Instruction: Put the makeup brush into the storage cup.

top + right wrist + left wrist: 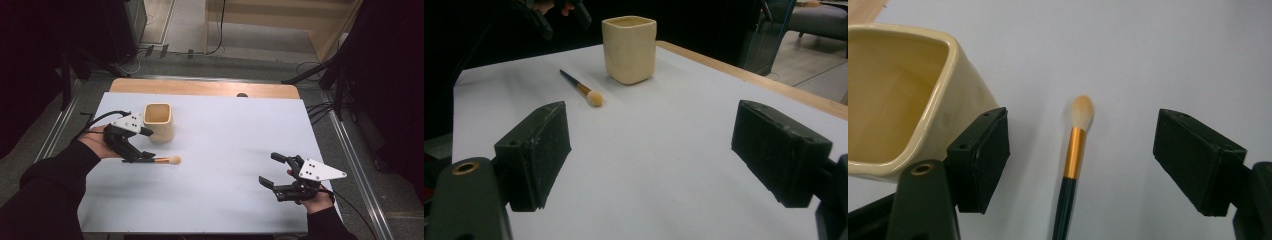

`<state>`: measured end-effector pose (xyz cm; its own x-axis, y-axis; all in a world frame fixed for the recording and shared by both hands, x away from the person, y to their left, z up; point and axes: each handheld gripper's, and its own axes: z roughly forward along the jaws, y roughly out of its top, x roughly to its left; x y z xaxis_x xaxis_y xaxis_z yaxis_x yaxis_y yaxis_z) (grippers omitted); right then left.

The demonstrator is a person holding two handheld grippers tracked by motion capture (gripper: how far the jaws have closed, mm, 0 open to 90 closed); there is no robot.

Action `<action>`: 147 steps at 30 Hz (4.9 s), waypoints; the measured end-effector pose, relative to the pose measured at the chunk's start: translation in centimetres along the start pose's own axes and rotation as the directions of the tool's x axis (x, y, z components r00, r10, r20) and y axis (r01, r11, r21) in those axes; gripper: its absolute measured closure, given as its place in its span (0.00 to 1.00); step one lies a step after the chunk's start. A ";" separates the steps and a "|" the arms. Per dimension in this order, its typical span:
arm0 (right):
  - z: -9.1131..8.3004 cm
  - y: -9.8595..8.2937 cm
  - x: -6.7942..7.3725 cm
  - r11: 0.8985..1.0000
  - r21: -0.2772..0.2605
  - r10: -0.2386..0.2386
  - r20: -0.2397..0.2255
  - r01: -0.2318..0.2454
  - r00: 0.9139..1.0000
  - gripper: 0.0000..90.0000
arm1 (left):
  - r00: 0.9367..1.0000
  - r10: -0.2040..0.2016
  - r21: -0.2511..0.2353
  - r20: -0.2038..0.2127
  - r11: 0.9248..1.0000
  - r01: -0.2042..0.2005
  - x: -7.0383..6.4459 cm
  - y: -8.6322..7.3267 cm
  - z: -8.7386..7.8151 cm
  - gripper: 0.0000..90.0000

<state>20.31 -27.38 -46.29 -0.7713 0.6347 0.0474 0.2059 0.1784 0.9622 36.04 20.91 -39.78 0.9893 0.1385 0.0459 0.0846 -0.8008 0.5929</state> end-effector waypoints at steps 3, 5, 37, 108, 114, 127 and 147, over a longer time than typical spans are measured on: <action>0.0 0.0 0.0 1.000 0.001 -0.001 0.000 0.001 1.000 0.18 | 1.000 0.004 0.027 0.015 1.000 -0.004 0.2 0.2 0.1 0.26; 0.0 0.0 0.0 1.000 0.001 -0.001 0.000 0.001 1.000 0.18 | 1.000 0.013 0.074 0.027 0.997 -0.015 0.3 0.4 0.2 0.26; 0.6 0.0 -0.1 0.999 0.033 -0.010 0.000 0.010 1.000 0.18 | 0.996 0.049 0.455 0.075 0.887 -0.078 1.2 1.6 3.8 0.29; 0.6 0.0 0.0 0.999 0.048 -0.022 -0.011 0.022 1.000 0.20 | 0.996 -0.010 0.570 0.090 0.820 -0.043 1.4 0.3 8.8 0.88; 0.7 0.1 0.0 0.998 0.051 -0.021 -0.015 0.021 1.000 0.20 | 0.995 -0.016 0.569 0.102 0.821 -0.045 1.4 0.4 8.6 0.88; 0.7 0.1 0.0 0.998 0.057 -0.023 -0.006 0.023 1.000 0.18 | 0.994 -0.041 0.542 0.100 0.840 -0.020 1.3 1.9 6.4 0.88; 0.8 0.2 0.0 0.999 0.054 0.002 -0.016 -0.001 1.000 0.16 | 0.987 -0.142 0.349 0.069 0.931 0.110 1.0 3.8 2.2 0.88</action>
<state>20.77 -26.76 -46.35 -0.7802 0.6232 0.0539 0.2391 0.2175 0.9463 37.57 16.75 -39.27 0.9730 0.2107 -0.0944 0.2289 -0.9333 0.2766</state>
